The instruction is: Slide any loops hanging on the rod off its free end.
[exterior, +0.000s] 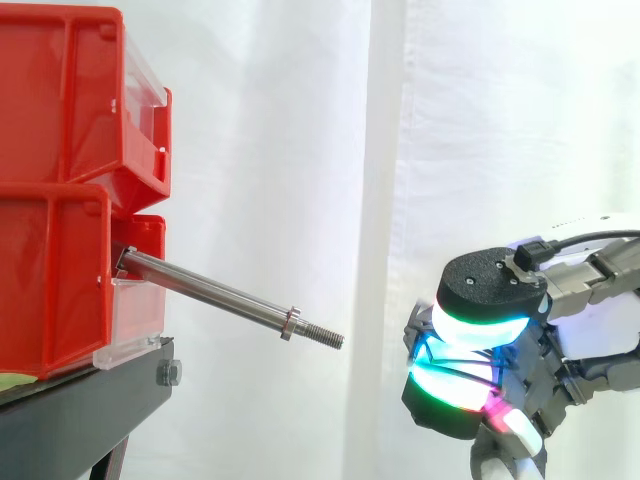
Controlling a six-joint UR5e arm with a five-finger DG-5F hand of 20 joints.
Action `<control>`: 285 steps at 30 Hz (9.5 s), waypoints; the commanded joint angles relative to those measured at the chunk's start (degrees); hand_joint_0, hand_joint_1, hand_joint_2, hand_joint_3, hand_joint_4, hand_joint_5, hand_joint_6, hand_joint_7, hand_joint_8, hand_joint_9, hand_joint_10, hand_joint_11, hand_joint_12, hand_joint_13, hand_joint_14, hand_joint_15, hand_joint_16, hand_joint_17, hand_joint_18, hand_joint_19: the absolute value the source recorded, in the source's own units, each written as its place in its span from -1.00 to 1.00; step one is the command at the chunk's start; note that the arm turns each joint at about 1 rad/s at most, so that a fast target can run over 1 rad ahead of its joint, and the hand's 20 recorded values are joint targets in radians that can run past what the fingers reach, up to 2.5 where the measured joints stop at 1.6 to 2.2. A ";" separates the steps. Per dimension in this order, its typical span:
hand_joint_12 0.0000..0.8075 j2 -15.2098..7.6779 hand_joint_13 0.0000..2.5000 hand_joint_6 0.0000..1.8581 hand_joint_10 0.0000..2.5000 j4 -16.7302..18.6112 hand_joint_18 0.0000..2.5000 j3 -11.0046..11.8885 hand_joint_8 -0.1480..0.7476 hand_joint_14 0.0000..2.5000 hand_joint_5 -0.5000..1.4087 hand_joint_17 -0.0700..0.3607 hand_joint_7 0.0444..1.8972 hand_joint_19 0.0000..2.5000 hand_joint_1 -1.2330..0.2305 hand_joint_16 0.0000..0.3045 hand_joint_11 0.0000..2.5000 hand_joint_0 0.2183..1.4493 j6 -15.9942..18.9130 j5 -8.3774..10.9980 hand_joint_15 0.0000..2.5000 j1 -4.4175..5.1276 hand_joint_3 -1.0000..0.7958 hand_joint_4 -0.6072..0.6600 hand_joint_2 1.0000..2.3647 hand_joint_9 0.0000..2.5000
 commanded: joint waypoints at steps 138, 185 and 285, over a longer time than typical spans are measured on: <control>-0.18 0.00 -0.19 -0.07 -0.99 -4.66 -0.34 0.00 0.04 -0.99 -0.70 -0.21 0.36 -0.63 -0.37 -0.71 -0.14 -0.27 6.86 4.13 -0.51 2.74 -0.25 0.30 -0.98 -0.13; -0.16 0.00 -0.17 -0.07 -0.99 -4.75 -0.35 0.00 0.04 -0.98 -0.69 -0.21 0.40 -0.63 -0.33 -0.71 -0.16 -0.29 7.47 4.48 -0.49 2.82 -0.18 0.28 -0.97 -0.16; -0.27 0.00 -0.23 -0.10 -0.99 -4.92 -0.39 0.00 0.06 -0.99 -0.66 -0.21 0.53 -0.61 -0.12 -0.71 -0.09 -0.38 7.82 4.75 -0.52 3.35 -0.21 0.33 -0.98 -0.07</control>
